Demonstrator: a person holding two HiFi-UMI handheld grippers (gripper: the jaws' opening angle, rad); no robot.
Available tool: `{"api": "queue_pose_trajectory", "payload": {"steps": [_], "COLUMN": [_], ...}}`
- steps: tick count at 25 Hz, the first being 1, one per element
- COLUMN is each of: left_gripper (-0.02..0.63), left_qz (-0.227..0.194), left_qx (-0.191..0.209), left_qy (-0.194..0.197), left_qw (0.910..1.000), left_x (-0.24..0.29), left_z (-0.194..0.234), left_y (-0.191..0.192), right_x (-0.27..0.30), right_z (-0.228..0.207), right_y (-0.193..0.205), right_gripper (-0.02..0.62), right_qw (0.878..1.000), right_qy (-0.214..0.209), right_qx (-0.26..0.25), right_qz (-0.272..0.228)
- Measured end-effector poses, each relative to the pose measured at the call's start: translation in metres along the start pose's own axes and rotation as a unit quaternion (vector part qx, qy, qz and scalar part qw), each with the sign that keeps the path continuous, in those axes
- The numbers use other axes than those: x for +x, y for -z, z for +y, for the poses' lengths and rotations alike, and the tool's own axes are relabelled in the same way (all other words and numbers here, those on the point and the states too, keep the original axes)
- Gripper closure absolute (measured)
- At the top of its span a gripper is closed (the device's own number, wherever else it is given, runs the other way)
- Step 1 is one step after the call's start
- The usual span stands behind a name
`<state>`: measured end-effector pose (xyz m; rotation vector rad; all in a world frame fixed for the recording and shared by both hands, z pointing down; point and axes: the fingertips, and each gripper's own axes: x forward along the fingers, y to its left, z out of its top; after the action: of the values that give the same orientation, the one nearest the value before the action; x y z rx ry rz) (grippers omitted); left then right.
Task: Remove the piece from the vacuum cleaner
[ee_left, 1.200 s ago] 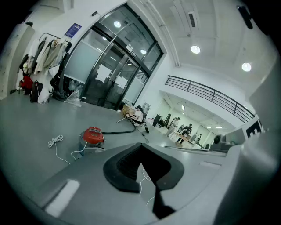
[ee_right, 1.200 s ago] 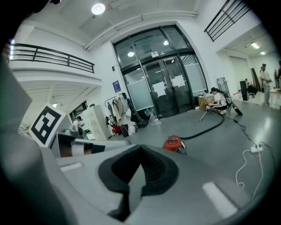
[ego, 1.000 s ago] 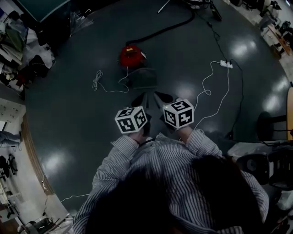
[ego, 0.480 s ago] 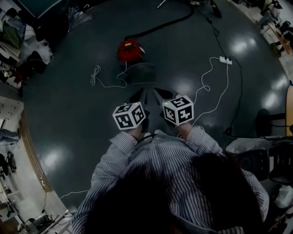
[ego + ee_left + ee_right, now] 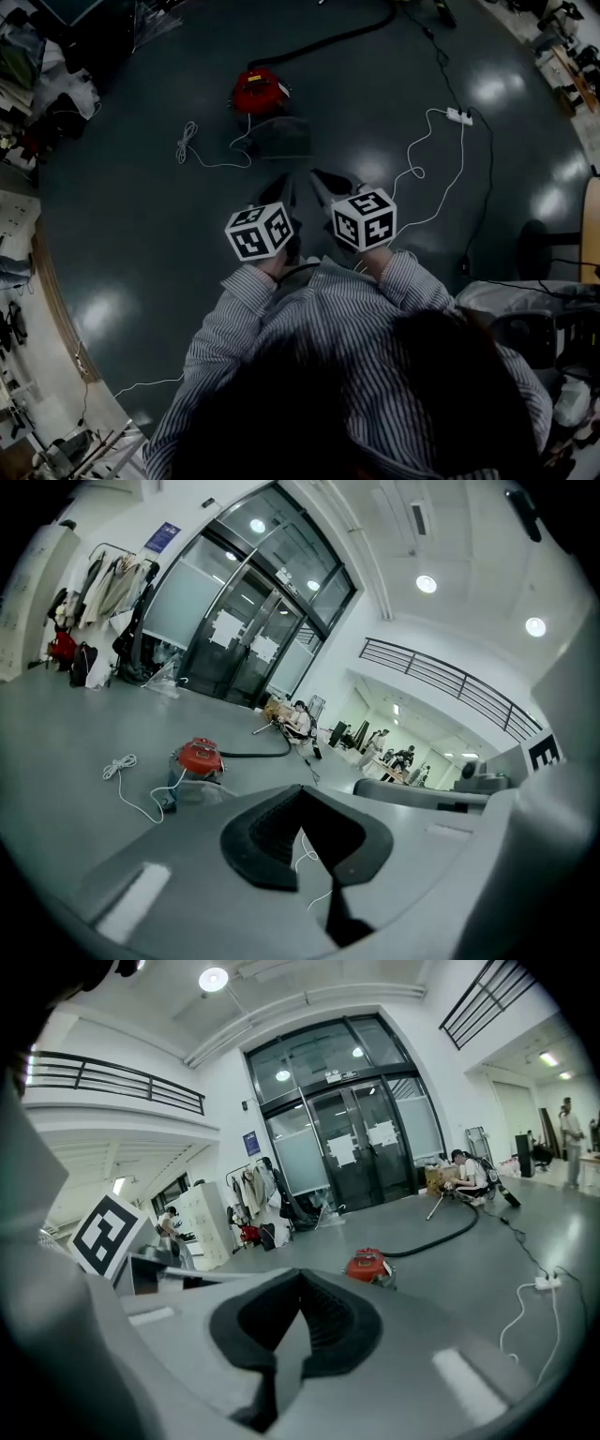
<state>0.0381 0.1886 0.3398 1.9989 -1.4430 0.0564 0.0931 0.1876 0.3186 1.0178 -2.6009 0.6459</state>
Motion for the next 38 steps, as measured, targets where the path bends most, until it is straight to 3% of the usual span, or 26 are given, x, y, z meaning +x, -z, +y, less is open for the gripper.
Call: {"api": "queue_pose_trajectory", "payload": {"steps": [5, 12, 17, 27, 38], "left_gripper": [0.600, 0.600, 0.600, 0.600, 0.600], "left_qz": [0.010, 0.023, 0.029, 0.067, 0.124], "left_qx": [-0.024, -0.026, -0.035, -0.012, 0.001], "left_qy": [0.000, -0.001, -0.002, 0.030, 0.033], "left_qw": [0.9997, 0.9994, 0.9990, 0.9972, 0.9917], "left_x": [0.017, 0.059, 0.104, 0.194, 0.245], "left_z": [0.005, 0.032, 0.073, 0.149, 0.195], "left_y": [0.008, -0.009, -0.045, -0.129, -0.108], "right_x": [0.005, 0.047, 0.102, 0.218, 0.283], "right_z": [-0.015, -0.044, -0.070, -0.131, -0.165], "right_y": [0.011, 0.002, -0.022, -0.087, -0.056], "right_gripper": [0.594, 0.594, 0.594, 0.594, 0.594], "right_qw": [1.000, 0.999, 0.999, 0.996, 0.990], "right_qy": [-0.005, 0.001, 0.005, 0.049, 0.053], "right_qx": [0.004, 0.019, 0.030, 0.060, 0.086], "right_qz": [0.022, 0.035, 0.038, 0.034, 0.101]}}
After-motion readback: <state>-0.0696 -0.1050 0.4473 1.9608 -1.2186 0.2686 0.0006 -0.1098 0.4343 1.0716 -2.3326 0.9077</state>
